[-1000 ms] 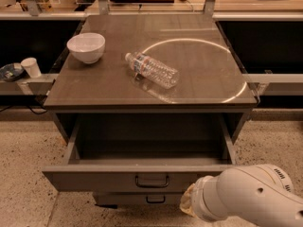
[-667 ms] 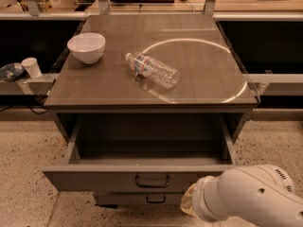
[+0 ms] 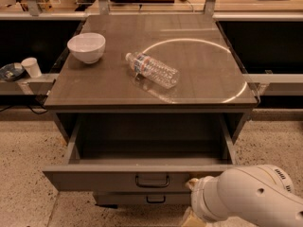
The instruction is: Close top drawer
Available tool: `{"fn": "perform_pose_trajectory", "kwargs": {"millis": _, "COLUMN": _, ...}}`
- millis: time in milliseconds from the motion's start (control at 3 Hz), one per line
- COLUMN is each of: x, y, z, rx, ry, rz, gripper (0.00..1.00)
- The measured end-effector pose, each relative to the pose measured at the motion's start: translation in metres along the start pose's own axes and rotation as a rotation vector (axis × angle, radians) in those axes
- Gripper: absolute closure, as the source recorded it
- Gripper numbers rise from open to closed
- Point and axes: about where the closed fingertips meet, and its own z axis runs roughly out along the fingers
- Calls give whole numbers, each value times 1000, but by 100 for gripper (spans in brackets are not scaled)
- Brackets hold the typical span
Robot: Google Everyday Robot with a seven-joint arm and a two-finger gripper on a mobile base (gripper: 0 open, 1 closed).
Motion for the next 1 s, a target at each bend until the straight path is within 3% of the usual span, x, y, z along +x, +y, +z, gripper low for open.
{"fn": "perform_pose_trajectory", "kwargs": {"millis": 667, "x": 0, "y": 0, "z": 0, "rx": 0, "ry": 0, "rz": 0, "gripper": 0}}
{"fn": "perform_pose_trajectory", "kwargs": {"millis": 1000, "x": -3, "y": -1, "z": -8, "rx": -23, "ry": -3, "rz": -32, "gripper": 0}}
